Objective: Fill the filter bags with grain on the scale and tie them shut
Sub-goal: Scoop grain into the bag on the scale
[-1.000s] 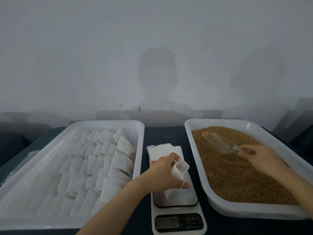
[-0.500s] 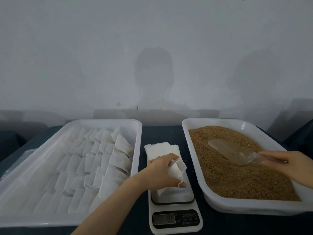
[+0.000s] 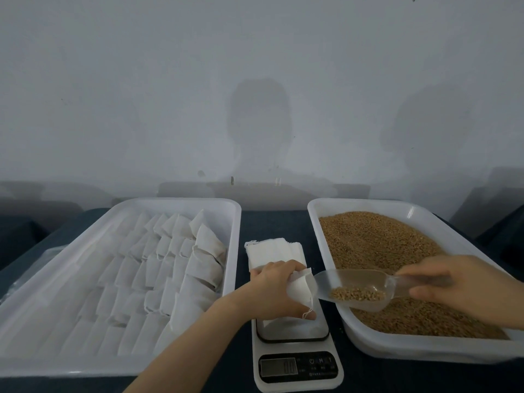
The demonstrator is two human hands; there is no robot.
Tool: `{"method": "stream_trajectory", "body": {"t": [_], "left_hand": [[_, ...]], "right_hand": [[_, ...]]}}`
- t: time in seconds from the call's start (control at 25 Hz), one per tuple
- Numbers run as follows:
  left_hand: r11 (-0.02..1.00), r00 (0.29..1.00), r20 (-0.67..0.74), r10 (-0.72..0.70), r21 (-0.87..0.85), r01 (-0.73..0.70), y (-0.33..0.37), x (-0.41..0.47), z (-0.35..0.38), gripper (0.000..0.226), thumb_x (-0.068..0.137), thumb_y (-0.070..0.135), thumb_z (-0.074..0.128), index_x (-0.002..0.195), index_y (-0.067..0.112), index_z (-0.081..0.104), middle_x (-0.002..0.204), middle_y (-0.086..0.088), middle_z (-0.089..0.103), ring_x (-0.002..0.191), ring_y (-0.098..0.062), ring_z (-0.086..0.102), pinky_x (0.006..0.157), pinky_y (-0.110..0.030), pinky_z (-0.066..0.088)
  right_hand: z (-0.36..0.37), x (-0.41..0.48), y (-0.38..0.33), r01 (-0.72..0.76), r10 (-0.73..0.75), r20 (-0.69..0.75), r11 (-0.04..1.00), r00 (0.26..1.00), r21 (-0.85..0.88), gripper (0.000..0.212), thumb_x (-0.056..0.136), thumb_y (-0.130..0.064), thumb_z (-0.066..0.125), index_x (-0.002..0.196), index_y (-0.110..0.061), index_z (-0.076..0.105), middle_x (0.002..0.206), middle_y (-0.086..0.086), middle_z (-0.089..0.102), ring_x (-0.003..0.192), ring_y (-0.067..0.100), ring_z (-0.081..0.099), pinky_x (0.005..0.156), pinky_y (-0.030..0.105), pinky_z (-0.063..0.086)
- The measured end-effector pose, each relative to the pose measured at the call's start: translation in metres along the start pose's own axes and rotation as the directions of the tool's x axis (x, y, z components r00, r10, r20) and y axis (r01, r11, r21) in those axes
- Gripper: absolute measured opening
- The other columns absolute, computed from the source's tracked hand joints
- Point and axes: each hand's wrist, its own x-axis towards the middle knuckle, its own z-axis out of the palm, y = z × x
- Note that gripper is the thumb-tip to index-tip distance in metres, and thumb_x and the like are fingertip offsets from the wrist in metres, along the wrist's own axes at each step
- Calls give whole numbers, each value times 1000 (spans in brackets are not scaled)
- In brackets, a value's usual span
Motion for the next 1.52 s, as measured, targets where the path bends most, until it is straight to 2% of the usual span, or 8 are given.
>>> {"method": "stream_trajectory", "body": {"t": [0.2,0.56,0.84,1.0,1.08,1.2,1.32,1.52], "left_hand": [[999,999,6,34,35,-34,0,0,1,80,72,55,74,137,36,33,124,14,40,109,-6,27,100,-30,15],[999,999,-7,47,11,-47,0,4,2,63,73,59,71,124,32,44,115,14,49,107,-9,41,106,-38,24],[993,997,-31,75,-91,-77,3,1,-1,50,77,55,71,112,30,47,105,14,52,101,-10,52,99,-38,43],[984,996,-46,77,-156,-83,2,1,-2,54,76,52,73,117,28,48,106,12,54,97,-9,54,87,-28,50],[980,996,-54,75,-183,-84,1,2,-1,54,76,51,74,117,28,48,102,14,52,92,-6,54,77,-21,49],[981,996,-66,63,-180,-74,0,3,1,56,77,49,73,122,28,45,104,13,49,94,-8,53,75,-20,45],[980,997,-68,48,-192,-60,-4,5,2,58,79,43,72,127,27,43,110,10,49,99,-12,53,81,-24,47],[969,999,-47,16,-246,-27,-6,6,2,61,79,40,73,129,29,40,113,8,49,102,-13,53,85,-26,48]], "right_hand": [[-9,17,-17,90,-85,41,985,996,-145,31,81,-41,66,96,-66,56,89,-31,61,89,-8,54,74,25,47],[-25,38,-68,158,-121,118,905,986,-395,9,84,-48,59,84,-56,62,77,-15,65,71,6,61,65,23,50],[-40,45,-104,182,-138,120,794,983,-579,12,88,-46,54,86,-46,65,62,-11,61,57,2,55,52,16,32],[-45,46,-123,195,-145,130,729,981,-656,16,88,-44,52,83,-38,66,58,-7,56,57,3,50,50,16,23],[-47,45,-132,196,-133,144,702,981,-685,18,89,-40,51,77,-36,64,60,-7,54,61,3,50,54,16,29],[-47,48,-142,201,-154,133,636,979,-745,20,86,-30,49,73,-24,63,63,-5,55,68,13,54,77,26,42],[-45,51,-149,224,-218,124,529,968,-819,19,85,-26,47,78,-22,64,65,-6,55,74,14,55,92,30,36],[-37,44,-144,264,-402,94,392,911,-881,20,89,-30,41,91,-30,61,85,-12,58,88,11,49,95,32,31]]}}
